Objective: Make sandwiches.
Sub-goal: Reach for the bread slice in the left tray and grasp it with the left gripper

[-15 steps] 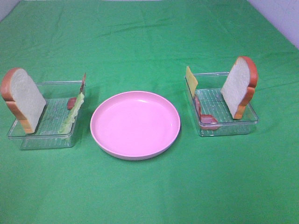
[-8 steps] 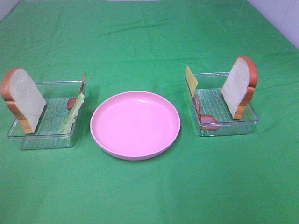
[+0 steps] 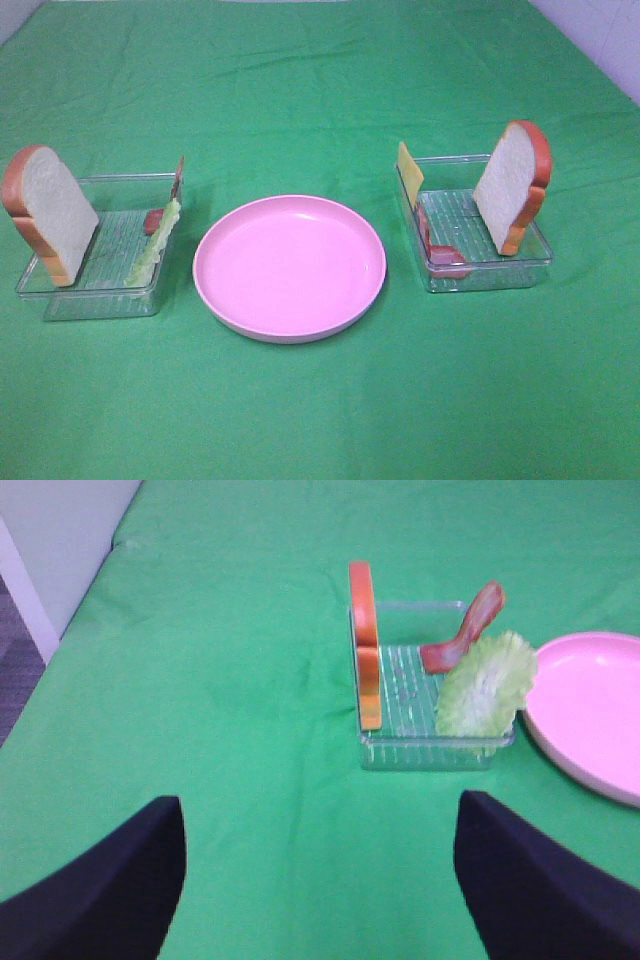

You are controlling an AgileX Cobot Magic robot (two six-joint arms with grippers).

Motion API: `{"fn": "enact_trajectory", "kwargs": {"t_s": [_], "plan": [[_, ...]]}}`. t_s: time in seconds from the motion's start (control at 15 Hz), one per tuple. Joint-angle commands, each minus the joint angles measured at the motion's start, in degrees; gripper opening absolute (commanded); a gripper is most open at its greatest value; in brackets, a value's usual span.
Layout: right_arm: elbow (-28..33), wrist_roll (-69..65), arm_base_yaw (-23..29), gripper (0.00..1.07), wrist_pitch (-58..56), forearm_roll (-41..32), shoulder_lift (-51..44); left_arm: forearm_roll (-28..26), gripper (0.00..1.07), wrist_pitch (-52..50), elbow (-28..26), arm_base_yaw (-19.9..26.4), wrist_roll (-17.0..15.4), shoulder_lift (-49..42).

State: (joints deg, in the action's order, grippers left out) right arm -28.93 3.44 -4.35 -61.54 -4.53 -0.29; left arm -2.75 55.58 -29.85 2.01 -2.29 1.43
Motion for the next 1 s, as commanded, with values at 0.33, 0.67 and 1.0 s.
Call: {"fn": "enact_trajectory", "kwargs": {"t_s": [0.33, 0.67, 1.0], "plan": [[0.06, 0.06, -0.17, 0.69, 0.8, -0.17, -0.92, -5.1, 0.72, -7.91, -6.47, -0.06, -3.04, 24.69], [0.06, 0.06, -0.17, 0.69, 0.8, -0.23, -0.92, -5.1, 0.72, -1.66, -22.29, -0.06, 1.66, 53.34], [0.06, 0.06, -0.17, 0.69, 0.8, -0.23, -0.92, -3.72, 0.72, 2.81, -35.58, -0.06, 3.09, 77.06]]}}
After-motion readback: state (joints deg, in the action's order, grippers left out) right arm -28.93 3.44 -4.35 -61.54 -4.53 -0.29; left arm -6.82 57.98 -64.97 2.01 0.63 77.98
